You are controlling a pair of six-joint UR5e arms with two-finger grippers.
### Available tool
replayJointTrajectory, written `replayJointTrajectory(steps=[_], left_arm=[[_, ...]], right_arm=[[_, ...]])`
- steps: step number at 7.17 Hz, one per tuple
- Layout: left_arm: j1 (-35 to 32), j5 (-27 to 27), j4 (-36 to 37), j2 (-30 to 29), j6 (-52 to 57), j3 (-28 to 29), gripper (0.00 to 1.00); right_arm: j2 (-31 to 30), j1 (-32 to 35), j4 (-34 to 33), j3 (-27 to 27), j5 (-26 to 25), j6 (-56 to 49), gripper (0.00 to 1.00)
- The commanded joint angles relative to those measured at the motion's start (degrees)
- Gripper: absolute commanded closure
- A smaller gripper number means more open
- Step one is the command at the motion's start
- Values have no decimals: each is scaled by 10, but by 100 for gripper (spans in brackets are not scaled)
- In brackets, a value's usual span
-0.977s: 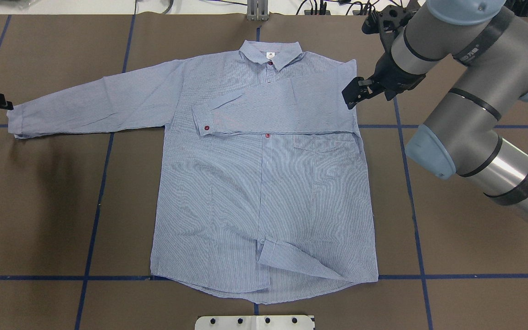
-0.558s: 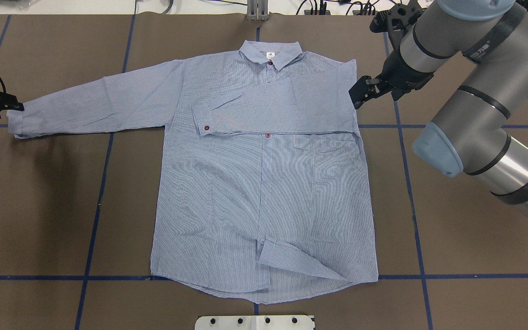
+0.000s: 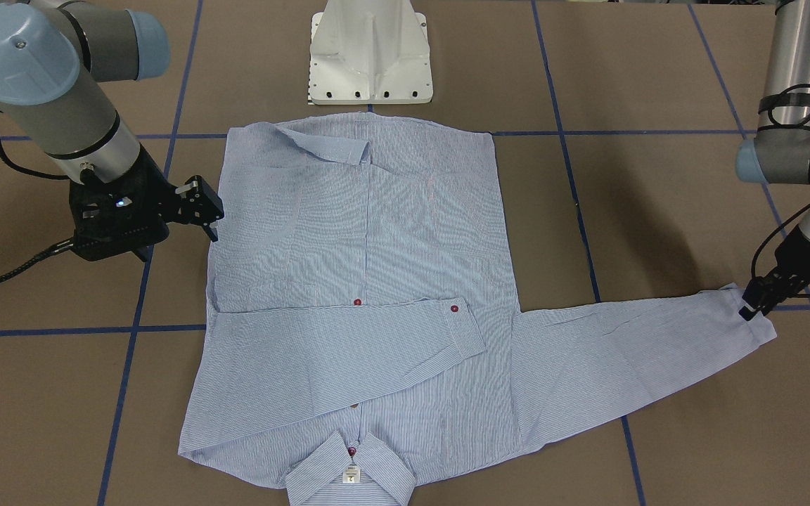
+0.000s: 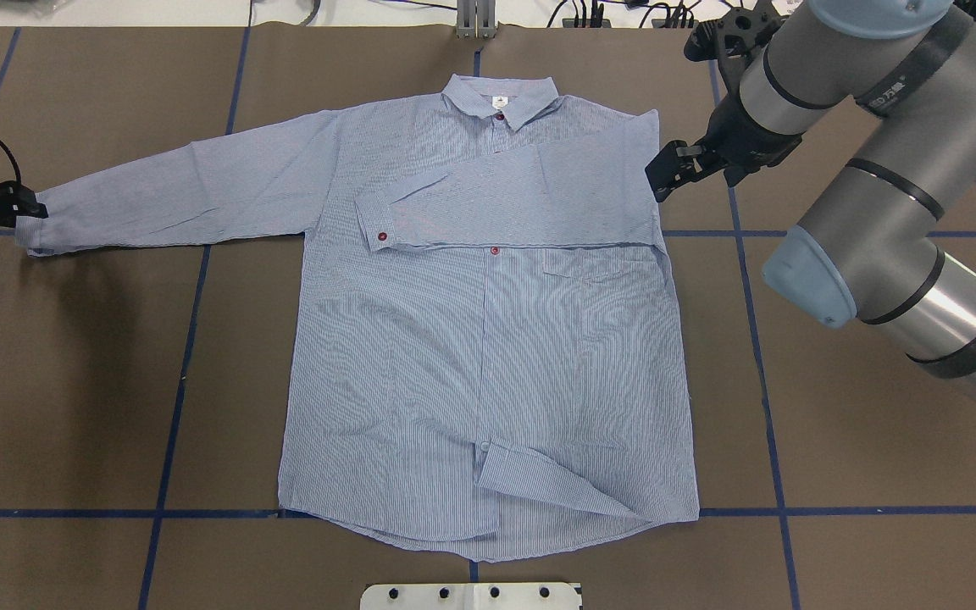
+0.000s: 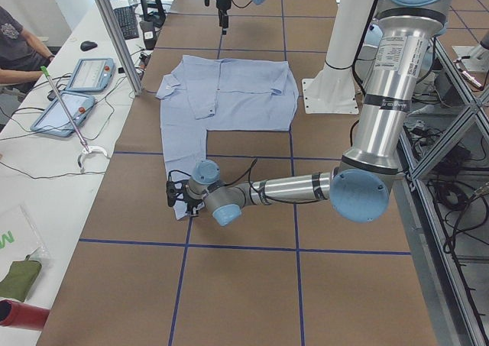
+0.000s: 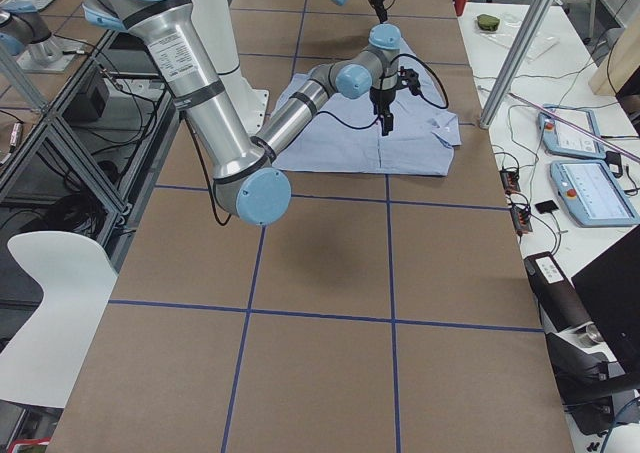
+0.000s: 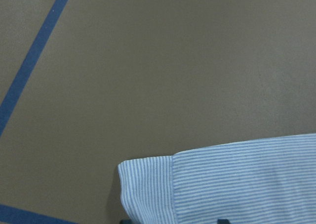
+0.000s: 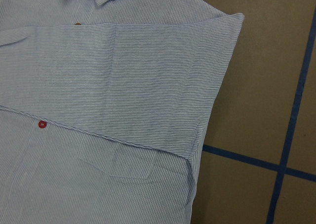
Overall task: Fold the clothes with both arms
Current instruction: 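Release the sleeve and raise the right gripper while the left gripper reaches the other cuff, then grasp the other cuff with the left gripper and fold it across the shirt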
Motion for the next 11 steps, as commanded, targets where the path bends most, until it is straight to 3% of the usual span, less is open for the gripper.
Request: replayJointTrajectory(steps=[1, 3, 5, 8, 11], left_arm=[[0, -1, -1, 2, 2, -1, 59], [0, 0, 0, 4, 3, -2, 62], [-1, -3, -1, 8, 1, -8, 100], [-2, -11, 23, 6, -3, -58, 100], [0, -15, 302, -45, -14, -270, 100]], right_arm=[[1, 0, 0, 1, 0, 0, 0], [1, -1, 0, 0, -1, 1, 0], [0, -1, 1, 1, -1, 4, 0], [-12, 0, 1, 5, 0, 7, 0], [-85, 2, 2, 42, 3, 0, 0]])
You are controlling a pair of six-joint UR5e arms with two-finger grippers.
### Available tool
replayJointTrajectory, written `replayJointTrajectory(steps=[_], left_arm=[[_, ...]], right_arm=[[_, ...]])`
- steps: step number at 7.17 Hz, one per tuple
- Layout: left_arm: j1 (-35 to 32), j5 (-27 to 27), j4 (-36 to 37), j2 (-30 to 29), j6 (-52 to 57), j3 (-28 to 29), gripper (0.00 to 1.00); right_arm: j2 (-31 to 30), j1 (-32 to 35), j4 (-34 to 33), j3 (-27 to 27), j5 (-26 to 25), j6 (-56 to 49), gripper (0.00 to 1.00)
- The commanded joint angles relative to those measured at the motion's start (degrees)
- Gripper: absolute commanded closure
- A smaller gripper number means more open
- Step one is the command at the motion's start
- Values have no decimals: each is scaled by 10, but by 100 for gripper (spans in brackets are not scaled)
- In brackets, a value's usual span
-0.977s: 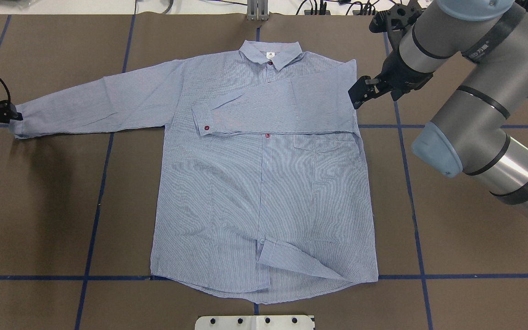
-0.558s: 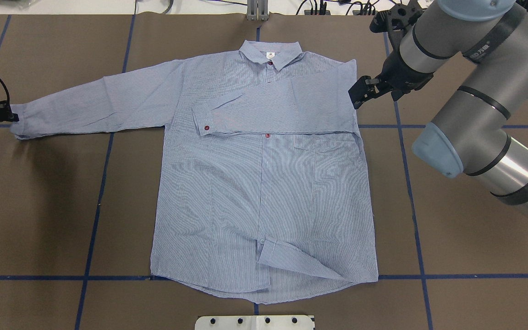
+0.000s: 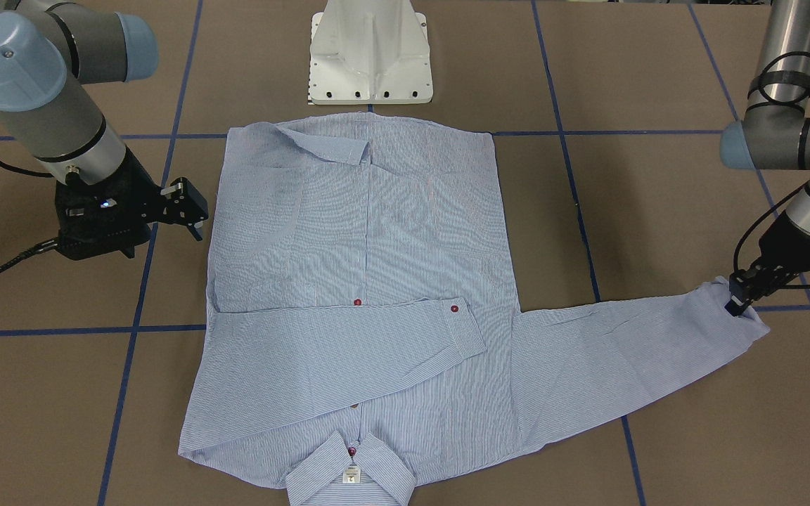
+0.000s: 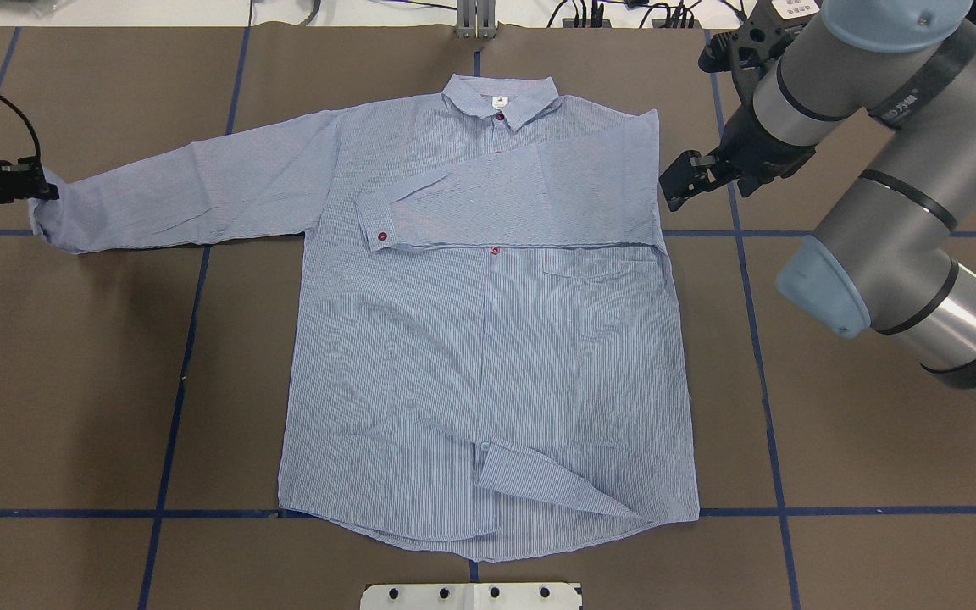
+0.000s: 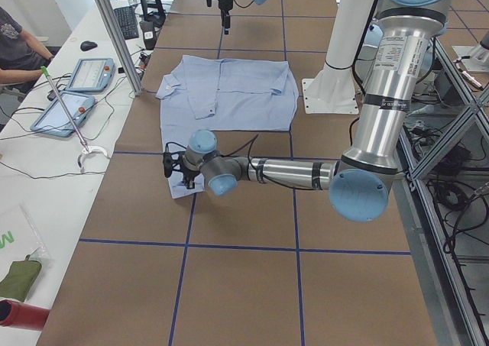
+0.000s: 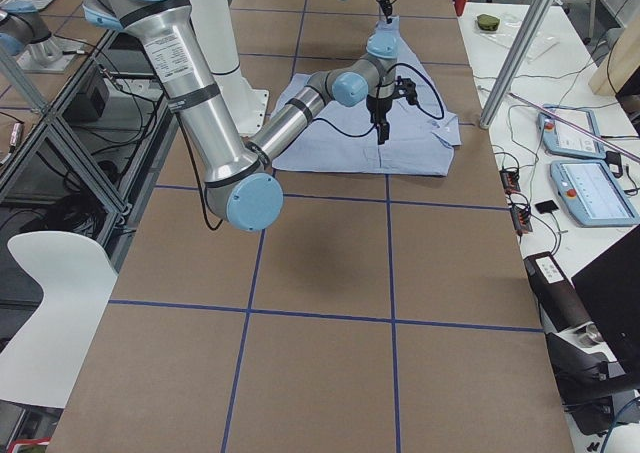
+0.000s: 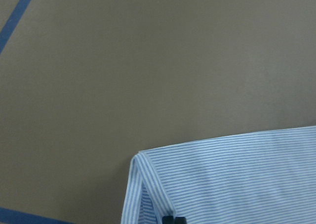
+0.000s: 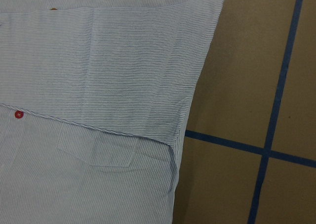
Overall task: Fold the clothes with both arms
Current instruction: 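Grasp the other cuff with the left gripper and fold it across the shirt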
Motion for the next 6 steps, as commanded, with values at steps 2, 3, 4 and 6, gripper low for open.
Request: replayJointTrajectory(steps=[2, 3, 4, 6], left_arm=[[29, -11, 242, -149, -122, -125, 100], [67, -10, 260, -207, -177, -115, 100], [89, -11, 260, -261, -223, -95, 100], [122, -7, 259, -401, -312, -2, 100]], right_arm=[[-100, 2, 5, 55, 11, -6, 0], [-132, 2, 6, 72, 8, -6, 0], [-159, 2, 6, 89, 3, -4, 0], [-171, 2, 6, 90, 3, -4, 0]])
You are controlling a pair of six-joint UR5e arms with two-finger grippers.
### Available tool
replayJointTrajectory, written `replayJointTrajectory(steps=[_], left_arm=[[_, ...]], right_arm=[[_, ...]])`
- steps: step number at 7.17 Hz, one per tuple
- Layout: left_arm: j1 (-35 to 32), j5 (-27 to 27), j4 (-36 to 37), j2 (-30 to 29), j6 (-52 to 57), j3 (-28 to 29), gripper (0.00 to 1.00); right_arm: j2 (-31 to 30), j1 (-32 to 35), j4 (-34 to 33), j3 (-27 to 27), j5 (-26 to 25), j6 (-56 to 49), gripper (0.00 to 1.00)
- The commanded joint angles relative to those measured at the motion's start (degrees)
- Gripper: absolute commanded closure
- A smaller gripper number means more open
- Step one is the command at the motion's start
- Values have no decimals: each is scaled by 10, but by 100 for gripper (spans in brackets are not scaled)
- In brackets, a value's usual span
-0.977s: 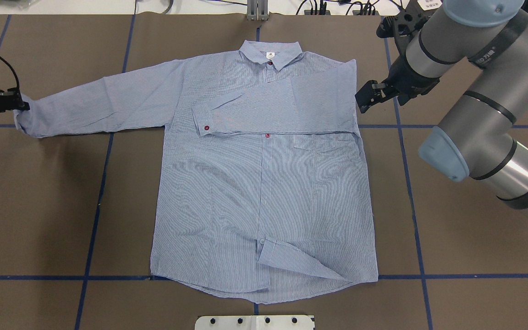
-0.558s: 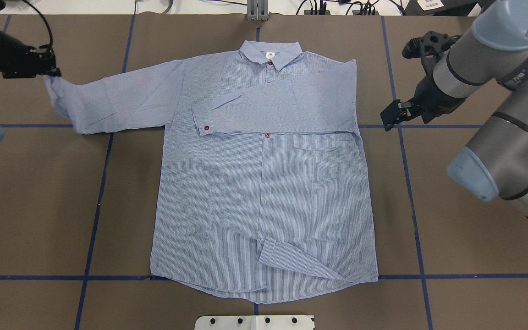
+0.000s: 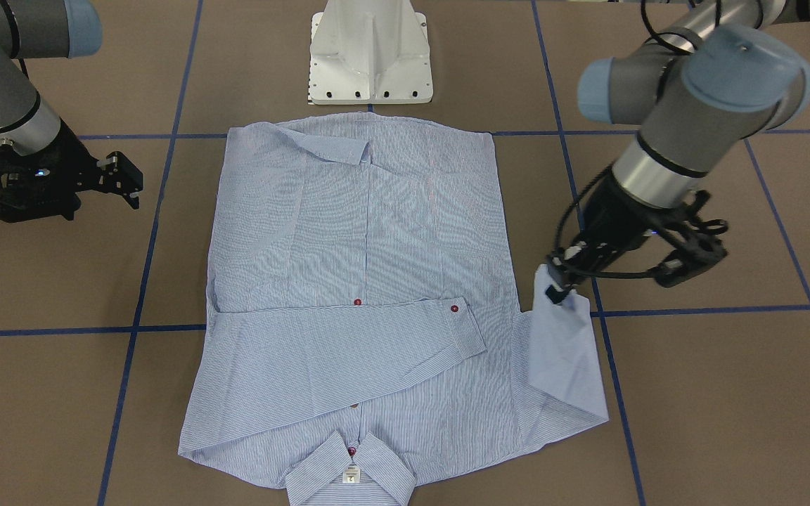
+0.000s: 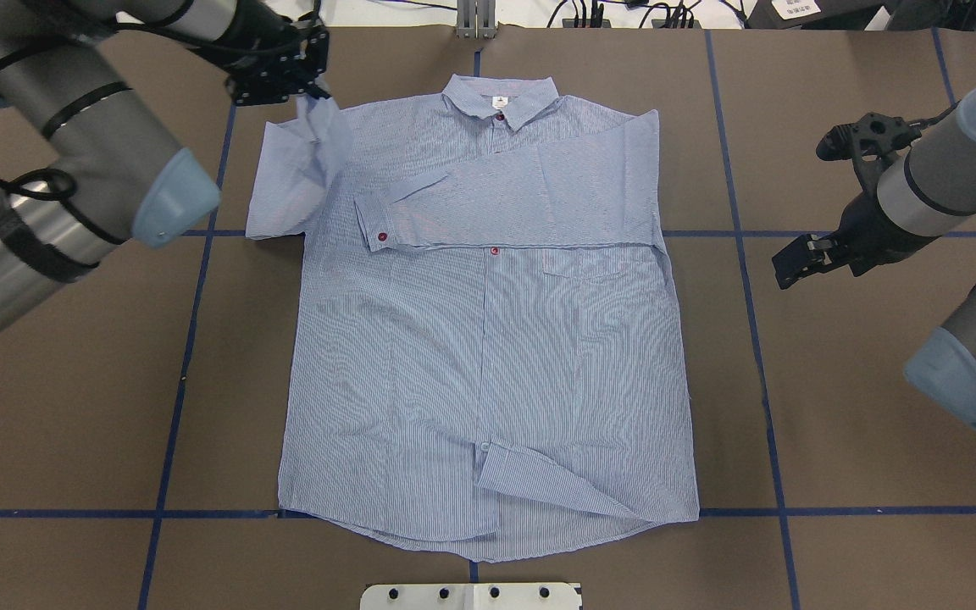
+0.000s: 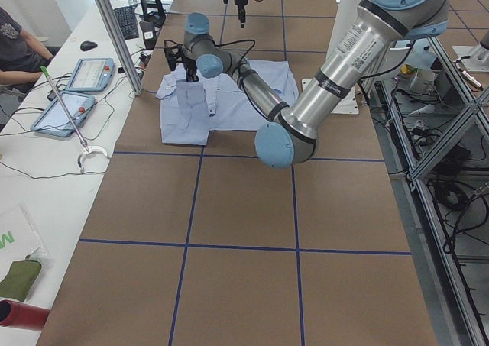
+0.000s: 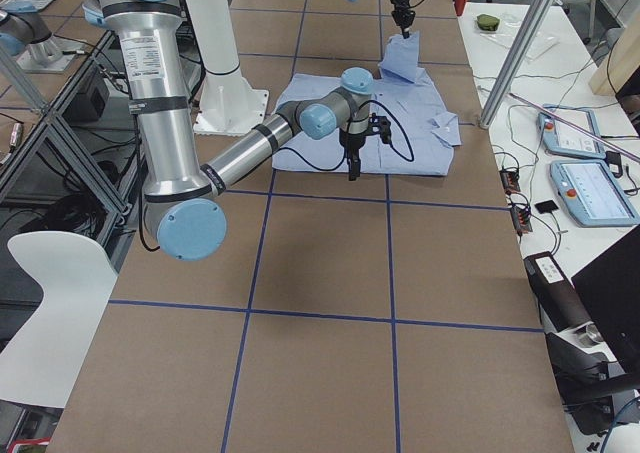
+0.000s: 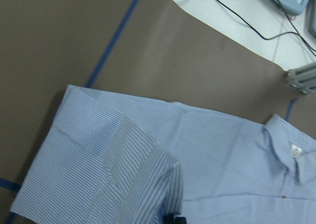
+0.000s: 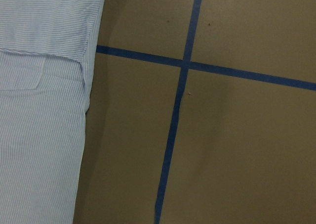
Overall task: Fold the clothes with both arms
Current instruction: 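Grasp the other cuff with the left gripper and fold it across the shirt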
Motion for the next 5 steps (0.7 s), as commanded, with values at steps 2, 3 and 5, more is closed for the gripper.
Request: replayJointTrajectory(steps=[2, 3, 5], left_arm=[[27, 1, -4, -142, -107, 87, 100], [42, 3, -5, -146, -118, 87, 100], [73, 17, -8, -144, -128, 93, 100]], right_arm=[[-9, -1, 0, -1, 0, 2, 0], [-11, -1, 0, -1, 0, 1, 0], [-11, -1, 1, -1, -2, 2, 0]])
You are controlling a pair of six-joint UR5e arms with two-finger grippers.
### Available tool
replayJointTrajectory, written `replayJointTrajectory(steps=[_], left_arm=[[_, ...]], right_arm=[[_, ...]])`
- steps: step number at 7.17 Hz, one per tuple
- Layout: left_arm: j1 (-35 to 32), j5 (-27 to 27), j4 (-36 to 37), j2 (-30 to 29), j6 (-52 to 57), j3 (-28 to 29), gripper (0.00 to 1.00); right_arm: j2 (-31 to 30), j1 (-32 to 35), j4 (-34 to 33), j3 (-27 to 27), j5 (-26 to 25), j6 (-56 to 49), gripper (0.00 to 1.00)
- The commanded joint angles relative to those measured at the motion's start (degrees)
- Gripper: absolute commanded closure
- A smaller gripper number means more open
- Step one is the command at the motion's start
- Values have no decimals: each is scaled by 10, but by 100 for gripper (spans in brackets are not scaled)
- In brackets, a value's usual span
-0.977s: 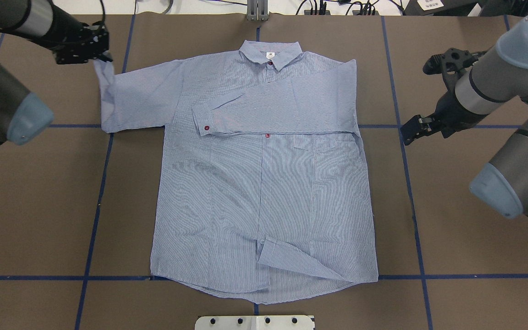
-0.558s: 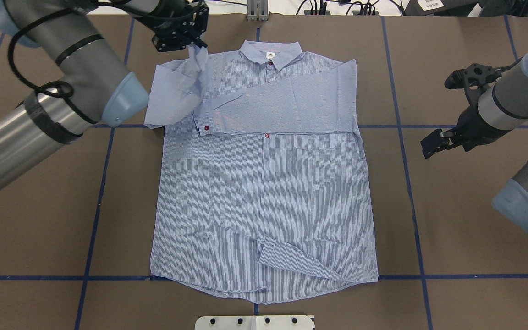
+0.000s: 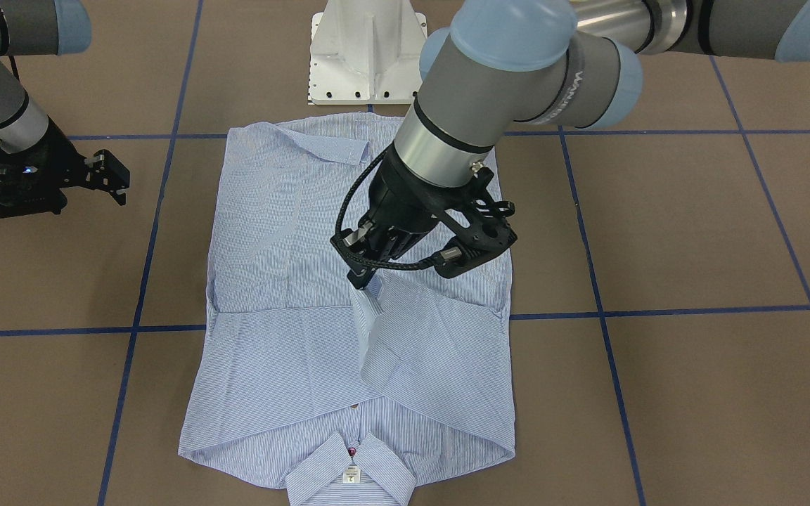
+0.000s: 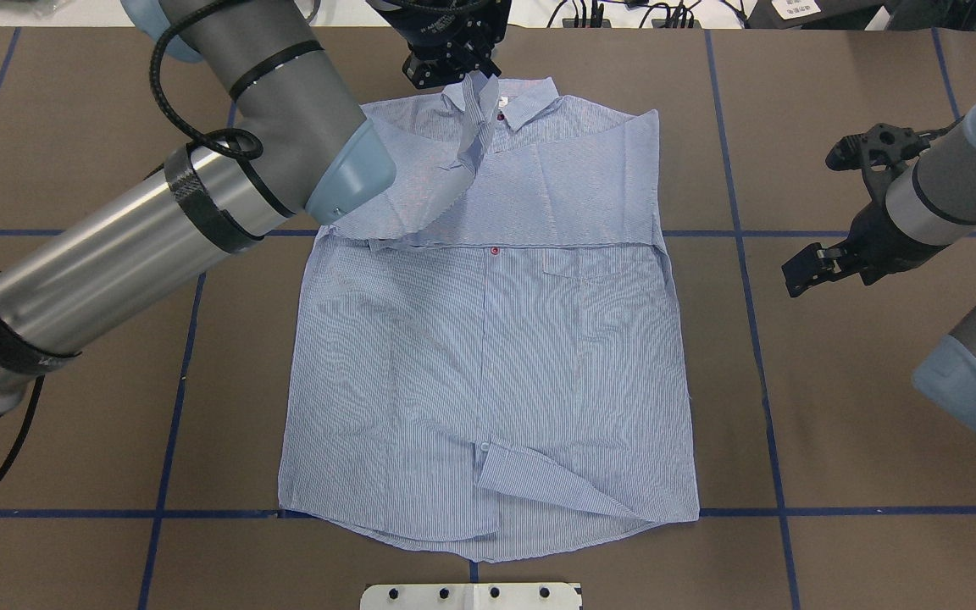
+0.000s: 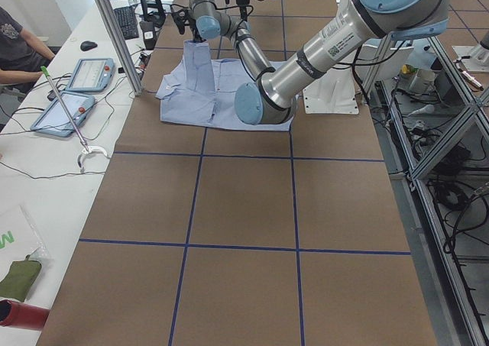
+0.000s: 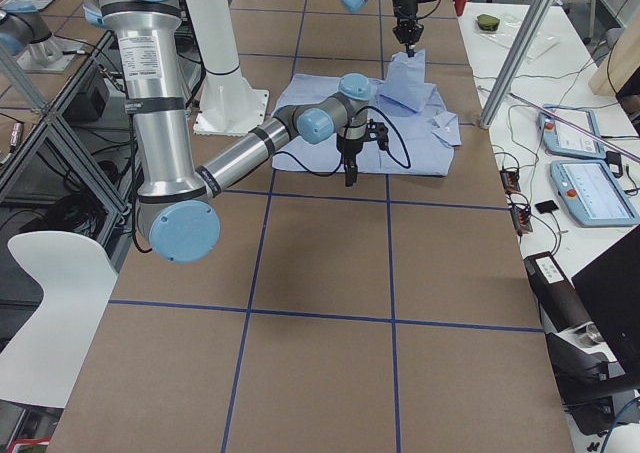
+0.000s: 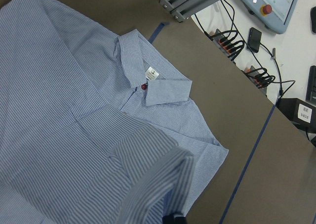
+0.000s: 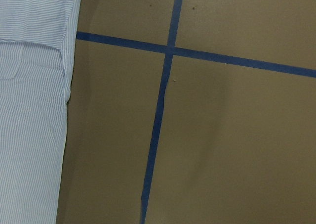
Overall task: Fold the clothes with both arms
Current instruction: 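Grasp the other cuff with the left gripper and fold it across the shirt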
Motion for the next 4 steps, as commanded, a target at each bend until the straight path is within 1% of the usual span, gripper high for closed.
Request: replayJointTrajectory(steps=[1, 2, 3, 4], left_arm=[[48, 56, -21, -1, -14, 26, 100], [65, 79, -82, -3, -51, 70, 100], [94, 114, -120, -6, -67, 99, 100], [121, 135, -136, -10, -68, 115, 100]], right_arm=[[1, -1, 0, -2, -1, 3, 0], [3, -2, 0, -5, -2, 4, 0], [6, -2, 0, -7, -2, 4, 0], [7, -3, 0, -7, -1, 5, 0]])
